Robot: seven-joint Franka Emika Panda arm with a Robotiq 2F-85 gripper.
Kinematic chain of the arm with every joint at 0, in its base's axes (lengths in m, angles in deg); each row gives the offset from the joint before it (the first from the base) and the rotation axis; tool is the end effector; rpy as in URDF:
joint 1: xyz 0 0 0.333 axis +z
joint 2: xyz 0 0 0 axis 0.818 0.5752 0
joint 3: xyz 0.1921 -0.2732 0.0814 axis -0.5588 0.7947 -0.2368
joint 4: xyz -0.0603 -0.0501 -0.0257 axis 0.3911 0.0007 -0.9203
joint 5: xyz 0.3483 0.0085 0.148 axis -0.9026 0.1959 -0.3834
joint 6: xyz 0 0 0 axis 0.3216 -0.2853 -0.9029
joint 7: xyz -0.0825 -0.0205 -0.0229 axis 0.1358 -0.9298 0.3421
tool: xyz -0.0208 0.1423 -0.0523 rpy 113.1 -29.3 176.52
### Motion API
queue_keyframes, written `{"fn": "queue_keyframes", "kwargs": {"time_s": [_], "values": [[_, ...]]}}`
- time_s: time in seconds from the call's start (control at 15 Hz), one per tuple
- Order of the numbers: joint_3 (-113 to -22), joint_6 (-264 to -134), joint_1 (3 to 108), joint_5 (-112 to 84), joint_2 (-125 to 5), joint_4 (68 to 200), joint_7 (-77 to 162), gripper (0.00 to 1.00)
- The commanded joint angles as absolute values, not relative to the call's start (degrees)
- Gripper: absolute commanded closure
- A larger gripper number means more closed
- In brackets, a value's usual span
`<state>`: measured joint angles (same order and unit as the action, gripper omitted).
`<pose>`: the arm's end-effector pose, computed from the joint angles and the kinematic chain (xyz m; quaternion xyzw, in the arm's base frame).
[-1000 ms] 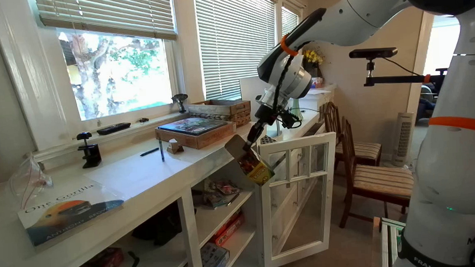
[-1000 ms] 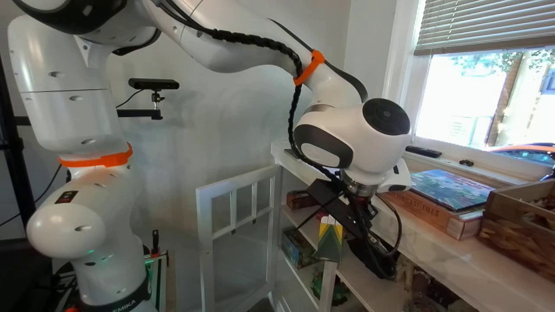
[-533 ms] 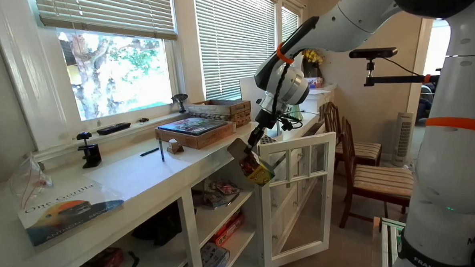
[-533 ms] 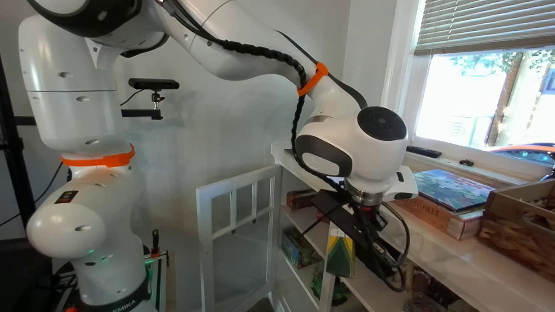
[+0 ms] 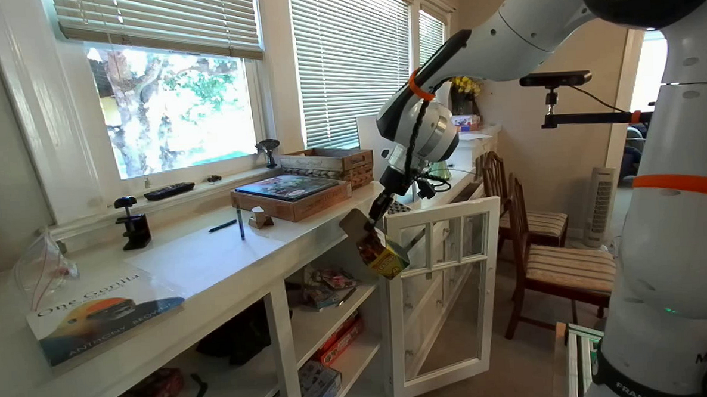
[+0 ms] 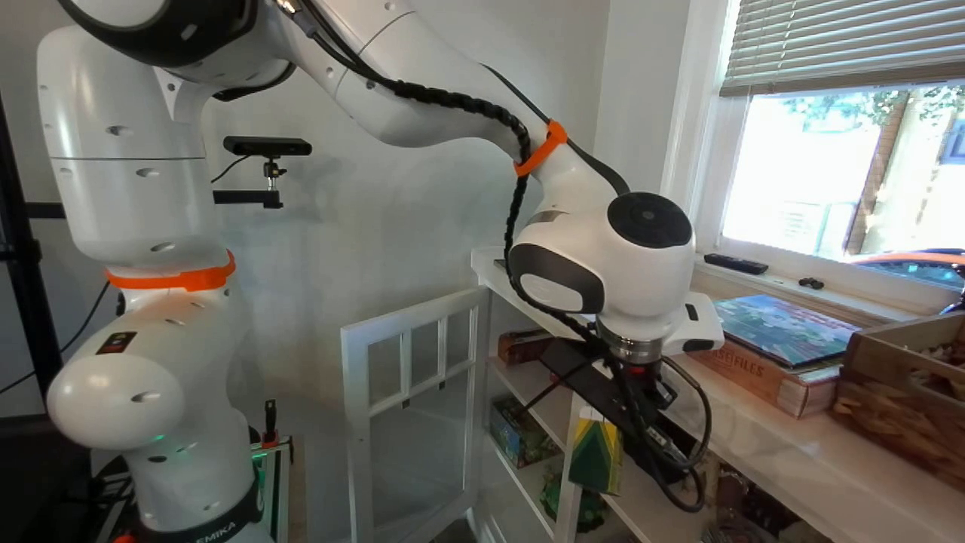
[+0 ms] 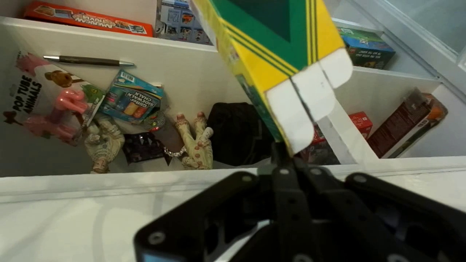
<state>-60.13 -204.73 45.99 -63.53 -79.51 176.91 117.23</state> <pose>0.4833 -0.1542 0.3604 -0.9507 -0.1239 -0.2407 0.1513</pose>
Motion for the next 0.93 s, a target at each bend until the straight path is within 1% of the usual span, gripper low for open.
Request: {"fn": "queue_keyframes", "kwargs": {"time_s": [0.0, 0.47, 0.87], "values": [[-60.2, -204.6, 45.9, -63.4, -79.6, 176.9, 117.1, 0.99], [-60.8, -205.6, 46.4, -65.1, -77.7, 177.6, 120.1, 1.0], [-62.3, -208.8, 46.5, -69.4, -75.6, 178.7, 128.2, 1.0]]}}
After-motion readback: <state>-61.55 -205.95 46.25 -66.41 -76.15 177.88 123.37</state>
